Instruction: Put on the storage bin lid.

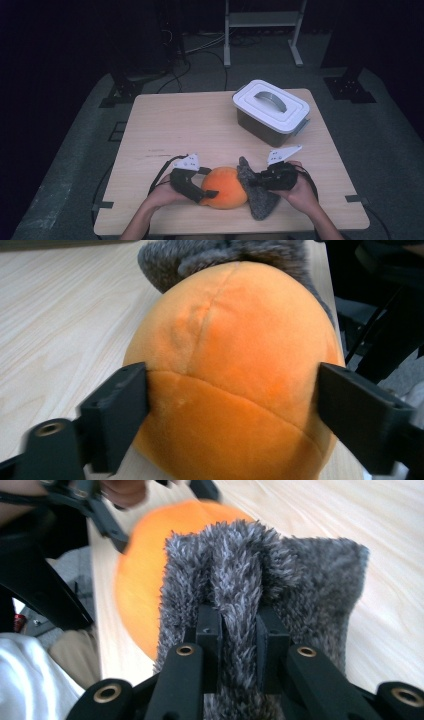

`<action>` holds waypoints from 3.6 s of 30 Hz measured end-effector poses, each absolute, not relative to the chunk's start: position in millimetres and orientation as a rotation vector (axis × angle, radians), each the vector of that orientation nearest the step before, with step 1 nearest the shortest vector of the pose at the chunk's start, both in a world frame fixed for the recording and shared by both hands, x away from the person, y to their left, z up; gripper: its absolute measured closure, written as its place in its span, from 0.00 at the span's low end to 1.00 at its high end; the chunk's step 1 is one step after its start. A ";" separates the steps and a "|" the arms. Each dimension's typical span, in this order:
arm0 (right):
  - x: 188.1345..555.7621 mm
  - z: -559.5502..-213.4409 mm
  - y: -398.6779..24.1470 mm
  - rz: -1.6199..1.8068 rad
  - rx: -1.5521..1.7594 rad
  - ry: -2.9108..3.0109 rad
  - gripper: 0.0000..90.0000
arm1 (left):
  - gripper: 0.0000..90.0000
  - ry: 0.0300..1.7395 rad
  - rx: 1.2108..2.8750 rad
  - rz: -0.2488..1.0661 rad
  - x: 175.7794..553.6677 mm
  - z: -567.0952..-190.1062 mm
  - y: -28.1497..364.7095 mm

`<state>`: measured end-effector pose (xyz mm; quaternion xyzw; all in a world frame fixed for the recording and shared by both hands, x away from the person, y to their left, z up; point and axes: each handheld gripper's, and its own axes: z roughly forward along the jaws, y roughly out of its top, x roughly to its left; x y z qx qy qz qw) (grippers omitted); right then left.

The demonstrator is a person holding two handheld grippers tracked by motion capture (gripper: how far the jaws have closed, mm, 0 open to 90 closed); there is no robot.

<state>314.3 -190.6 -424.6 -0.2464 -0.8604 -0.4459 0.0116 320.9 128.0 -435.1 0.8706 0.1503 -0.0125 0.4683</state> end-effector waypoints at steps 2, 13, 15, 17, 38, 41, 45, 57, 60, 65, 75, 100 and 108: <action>315.3 -425.5 -193.8 -1.378 -0.797 -2.694 0.85 | 0.30 0.364 2.142 0.001 319.3 -433.8 126.9; 309.1 -401.2 -168.9 -1.522 -0.703 -2.745 0.84 | 0.40 0.342 2.103 0.203 311.7 -424.6 112.2; 311.7 -407.2 -171.4 -1.516 -0.692 -2.697 0.84 | 0.31 0.354 2.086 0.167 312.9 -423.5 114.8; 311.4 -408.7 -173.6 -1.502 -0.685 -2.702 0.84 | 0.21 0.380 2.081 0.149 315.0 -423.6 114.7; 306.7 -400.5 -172.4 -1.522 -0.670 -2.752 0.84 | 0.28 0.317 2.073 0.219 304.0 -422.1 102.3; 307.5 -405.7 -174.7 -1.506 -0.658 -2.710 0.84 | 0.15 0.363 2.056 0.182 307.5 -421.6 103.7; 301.0 -403.0 -164.8 -1.494 -0.597 -2.732 0.84 | 0.12 0.353 2.110 0.141 309.3 -428.6 96.8; 307.7 -414.7 -181.5 -1.476 -0.707 -2.683 0.83 | 0.27 0.342 2.199 0.052 315.6 -430.3 122.7; 304.4 -413.5 -174.2 -1.464 -0.676 -2.726 0.83 | 0.13 0.356 2.170 0.068 315.3 -427.5 119.2; 303.3 -414.1 -171.2 -1.469 -0.665 -2.735 0.83 | 0.14 0.362 2.172 0.075 318.2 -431.1 112.6; 310.1 -398.4 -177.8 -1.615 -0.759 -2.711 0.85 | 0.41 0.294 2.110 0.373 304.7 -424.5 95.7; 305.1 -414.8 -151.1 -1.525 -0.833 -2.744 0.77 | 0.32 0.257 2.162 0.280 303.8 -433.1 101.2; 302.5 -414.3 -150.2 -1.513 -0.811 -2.781 0.78 | 0.36 0.246 2.168 0.275 305.0 -432.2 104.6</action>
